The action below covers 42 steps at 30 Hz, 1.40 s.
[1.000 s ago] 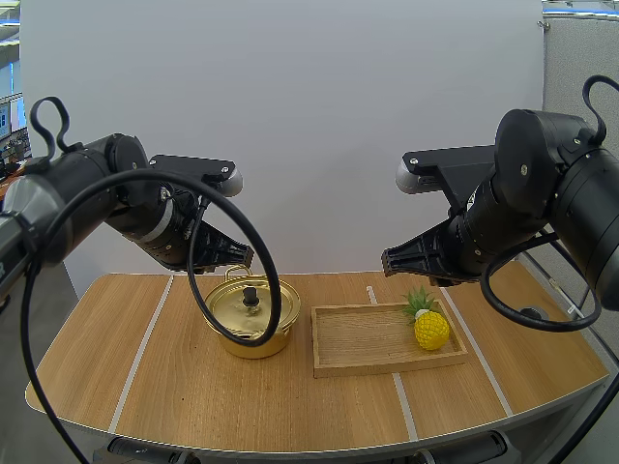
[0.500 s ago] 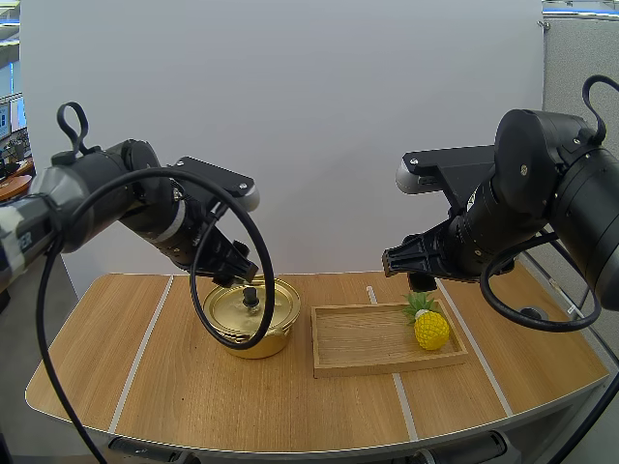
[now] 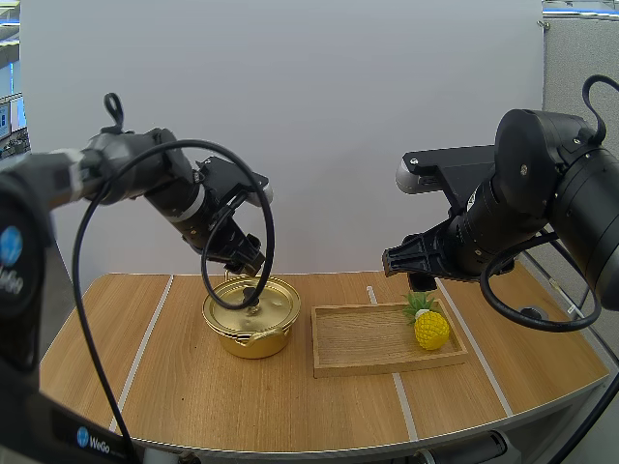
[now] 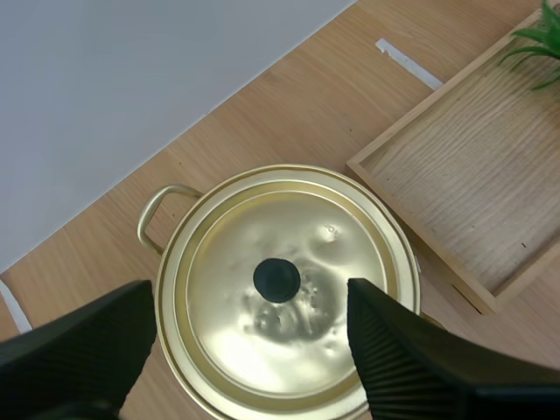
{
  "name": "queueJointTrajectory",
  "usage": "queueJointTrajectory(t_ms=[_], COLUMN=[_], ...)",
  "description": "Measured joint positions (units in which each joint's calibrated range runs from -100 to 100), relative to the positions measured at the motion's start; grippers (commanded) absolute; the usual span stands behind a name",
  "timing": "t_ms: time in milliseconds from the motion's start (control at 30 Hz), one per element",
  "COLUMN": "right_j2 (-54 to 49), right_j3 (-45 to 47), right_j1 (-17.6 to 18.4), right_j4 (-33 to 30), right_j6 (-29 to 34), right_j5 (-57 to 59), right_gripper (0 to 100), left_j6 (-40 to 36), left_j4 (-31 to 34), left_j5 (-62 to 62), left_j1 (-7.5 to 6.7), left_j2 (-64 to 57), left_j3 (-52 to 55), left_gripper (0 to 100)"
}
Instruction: Open the pot, put the pineapple inside, and close it
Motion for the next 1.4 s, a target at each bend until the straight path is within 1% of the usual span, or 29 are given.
queueJointTrajectory(t_ms=[233, 433, 633, 933, 1200, 1233, 1267, 1333, 1367, 1400], right_j2=[0.0, 0.0, 0.0, 0.0, 0.0, 0.0, 0.0, 0.0, 0.0, 0.0], right_j3=[0.0, 0.0, 0.0, 0.0, 0.0, 0.0, 0.0, 0.0, 0.0, 0.0], right_j1=[0.0, 0.0, 0.0, 0.0, 0.0, 0.0, 0.0, 0.0, 0.0, 0.0], right_j4=[0.0, 0.0, 0.0, 0.0, 0.0, 0.0, 0.0, 0.0, 0.0, 0.0], right_j6=[0.0, 0.0, 0.0, 0.0, 0.0, 0.0, 0.0, 0.0, 0.0, 0.0], right_j5=[0.0, 0.0, 0.0, 0.0, 0.0, 0.0, 0.0, 0.0, 0.0, 0.0], right_gripper=[100, 100, 100, 100, 100, 100, 100, 100, 100, 100], left_j6=[0.0, 0.0, 0.0, 0.0, 0.0, 0.0, 0.0, 0.0, 0.0, 0.0], left_j4=[0.0, 0.2, 1.6, 1.8, 1.8, 1.8, 1.8, 1.6, 1.6, 1.6], left_j5=[3.1, 3.0, 0.5, -0.8, -0.7, -0.7, -0.5, 0.3, 0.3, 0.5], left_j1=[-0.13, -1.68, -1.69, -1.69, -1.69, -1.69, -1.69, -1.69, -1.69, -1.69], left_j2=[9.1, 13.8, 16.8, 21.5, 21.8, 21.8, 21.8, 21.8, 21.8, 21.8], left_j3=[-5.0, -5.9, -6.1, -6.6, -6.9, -6.9, -6.9, -6.9, -6.9, -7.0], left_gripper=[100, 100, 100, 100, 100, 95, 73, 35, 10, 0])
